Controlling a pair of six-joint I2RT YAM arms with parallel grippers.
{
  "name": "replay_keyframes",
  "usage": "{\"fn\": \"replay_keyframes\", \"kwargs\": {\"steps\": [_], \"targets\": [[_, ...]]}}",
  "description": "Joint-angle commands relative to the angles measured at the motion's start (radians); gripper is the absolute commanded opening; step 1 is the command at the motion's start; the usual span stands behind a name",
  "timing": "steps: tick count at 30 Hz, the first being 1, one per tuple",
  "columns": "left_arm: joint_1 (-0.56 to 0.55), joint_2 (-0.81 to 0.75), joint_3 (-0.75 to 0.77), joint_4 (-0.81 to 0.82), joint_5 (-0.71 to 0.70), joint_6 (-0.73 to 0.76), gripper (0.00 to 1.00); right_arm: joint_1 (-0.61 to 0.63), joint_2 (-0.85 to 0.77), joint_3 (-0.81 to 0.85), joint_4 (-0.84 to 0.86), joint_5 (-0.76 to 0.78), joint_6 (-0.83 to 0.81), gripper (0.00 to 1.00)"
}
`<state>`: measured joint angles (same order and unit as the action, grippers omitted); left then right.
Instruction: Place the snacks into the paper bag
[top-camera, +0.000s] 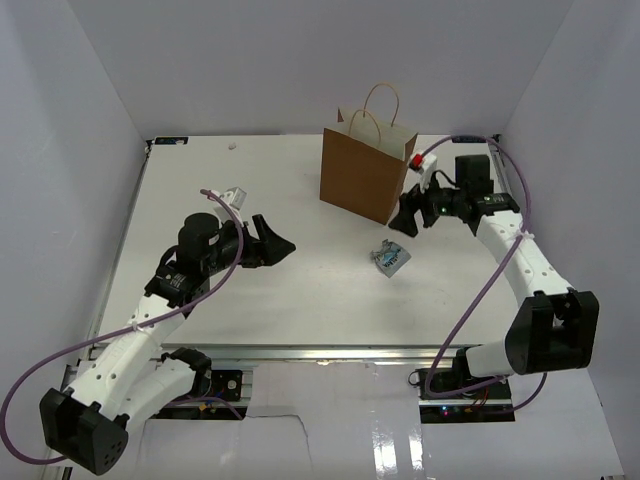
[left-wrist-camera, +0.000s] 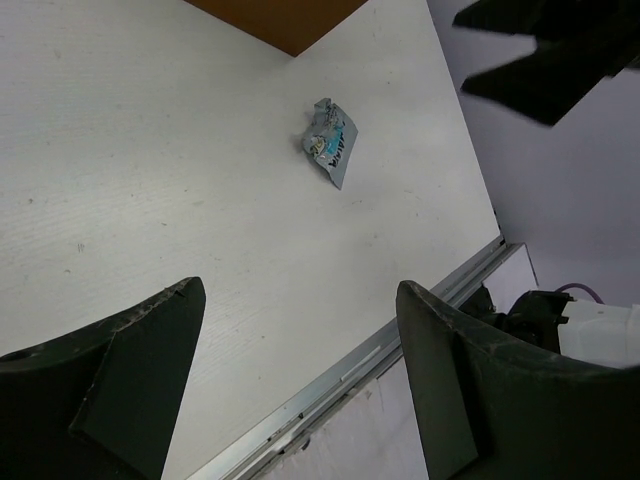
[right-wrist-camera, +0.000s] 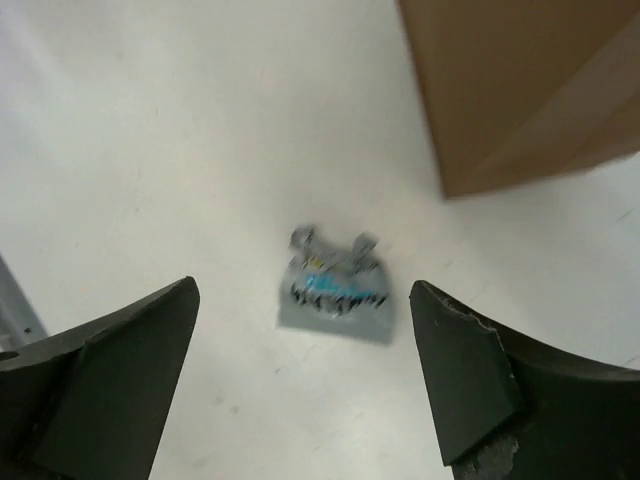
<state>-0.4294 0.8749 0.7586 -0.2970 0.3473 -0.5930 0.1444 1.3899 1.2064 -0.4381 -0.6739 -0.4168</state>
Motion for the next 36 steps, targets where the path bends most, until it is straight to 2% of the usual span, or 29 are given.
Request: {"fn": "replay_keyframes", "kwargs": {"steps": [1,2,3,5,6,8,16,19,20,22,26,31,32,34,36], "targets": [[0.003,-0.013,-0.015,0.012,-0.007,-0.010,0.88,0.042,-0.083,-0.122,-0.066,0.069,0.002,0.95],[0.003,0.004,-0.016,0.019,0.005,-0.010,0.88,0.075,-0.094,-0.160,-0.039,0.120,0.004,0.94],[0.003,0.016,-0.018,0.027,0.012,-0.011,0.88,0.104,-0.106,-0.235,-0.002,0.248,0.018,0.90],[0.003,0.038,-0.012,0.042,0.031,-0.013,0.88,0.185,-0.097,-0.309,0.138,0.393,0.038,0.90],[0.003,0.056,-0.010,0.044,0.038,-0.013,0.88,0.202,-0.068,-0.347,0.177,0.510,0.042,0.90],[0.001,0.067,-0.007,0.044,0.044,-0.013,0.88,0.233,0.001,-0.363,0.266,0.621,0.072,0.90],[0.003,-0.026,-0.068,0.006,0.029,-0.057,0.88,0.233,0.236,-0.217,0.312,0.666,0.047,0.92],[0.003,-0.088,-0.094,-0.022,0.006,-0.071,0.88,0.233,0.268,-0.197,0.308,0.605,0.036,0.96],[0.003,-0.099,-0.097,-0.030,0.001,-0.077,0.88,0.234,0.277,-0.194,0.306,0.543,0.038,1.00],[0.003,-0.125,-0.104,-0.048,-0.010,-0.082,0.88,0.234,0.290,-0.188,0.291,0.460,0.044,0.87],[0.003,-0.137,-0.105,-0.063,-0.016,-0.083,0.88,0.233,0.304,-0.195,0.259,0.399,0.078,0.65],[0.001,-0.122,-0.101,-0.059,-0.013,-0.077,0.88,0.233,0.259,-0.268,0.263,0.379,0.061,0.44],[0.003,-0.114,-0.100,-0.056,-0.007,-0.077,0.88,0.233,0.241,-0.290,0.266,0.376,0.058,0.35],[0.003,-0.108,-0.100,-0.044,-0.004,-0.074,0.88,0.233,0.219,-0.307,0.271,0.378,0.047,0.25],[0.001,-0.100,-0.100,-0.037,0.001,-0.071,0.88,0.233,0.212,-0.324,0.271,0.382,0.038,0.20]]}}
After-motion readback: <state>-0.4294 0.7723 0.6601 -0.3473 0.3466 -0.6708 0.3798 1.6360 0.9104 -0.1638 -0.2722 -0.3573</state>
